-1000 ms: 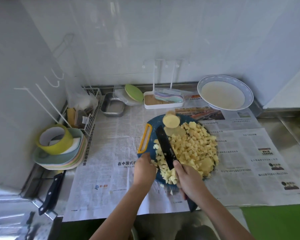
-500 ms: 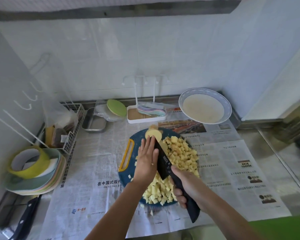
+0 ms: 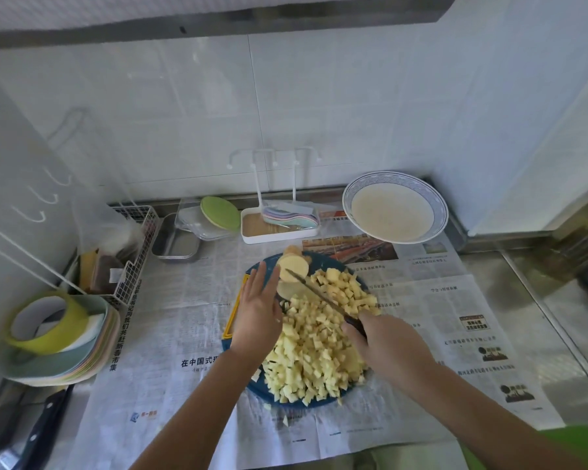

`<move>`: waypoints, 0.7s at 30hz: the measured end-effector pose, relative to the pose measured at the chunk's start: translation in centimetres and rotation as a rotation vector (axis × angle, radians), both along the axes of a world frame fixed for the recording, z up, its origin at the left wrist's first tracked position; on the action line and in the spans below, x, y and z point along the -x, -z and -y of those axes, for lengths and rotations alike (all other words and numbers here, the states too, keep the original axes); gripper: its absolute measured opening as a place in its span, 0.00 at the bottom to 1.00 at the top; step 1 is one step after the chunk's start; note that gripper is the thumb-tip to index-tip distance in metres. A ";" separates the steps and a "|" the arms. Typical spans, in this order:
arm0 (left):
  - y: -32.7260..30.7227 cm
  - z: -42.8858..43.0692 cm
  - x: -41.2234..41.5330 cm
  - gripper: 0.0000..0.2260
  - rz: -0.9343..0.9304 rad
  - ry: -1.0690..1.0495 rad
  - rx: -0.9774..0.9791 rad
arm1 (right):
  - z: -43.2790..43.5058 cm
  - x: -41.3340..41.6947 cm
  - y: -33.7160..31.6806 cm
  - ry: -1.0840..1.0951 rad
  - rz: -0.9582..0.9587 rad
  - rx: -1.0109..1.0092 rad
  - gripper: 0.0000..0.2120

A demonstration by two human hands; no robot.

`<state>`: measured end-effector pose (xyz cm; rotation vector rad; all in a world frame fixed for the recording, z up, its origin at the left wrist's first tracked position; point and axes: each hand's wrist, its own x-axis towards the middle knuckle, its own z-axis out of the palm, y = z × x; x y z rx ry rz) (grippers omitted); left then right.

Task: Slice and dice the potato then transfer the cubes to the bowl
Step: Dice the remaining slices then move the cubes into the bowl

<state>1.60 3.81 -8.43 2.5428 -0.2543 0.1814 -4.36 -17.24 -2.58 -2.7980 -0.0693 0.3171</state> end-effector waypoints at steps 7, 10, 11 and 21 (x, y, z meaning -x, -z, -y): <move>-2.5 3.2 4.1 0.50 -0.131 0.373 -0.421 | -0.2 -1.9 -1.4 -0.313 0.171 0.340 0.19; -1.6 3.5 3.8 0.47 -0.126 0.427 -0.448 | -0.4 -2.1 -0.9 -0.412 0.259 0.439 0.19; -1.4 3.3 3.4 0.45 -0.143 0.424 -0.430 | -0.2 -2.3 -0.8 -0.419 0.311 0.449 0.20; 1.1 -0.6 0.7 0.39 -0.318 0.305 -0.282 | 5.2 -2.2 -2.9 -0.441 0.194 0.336 0.22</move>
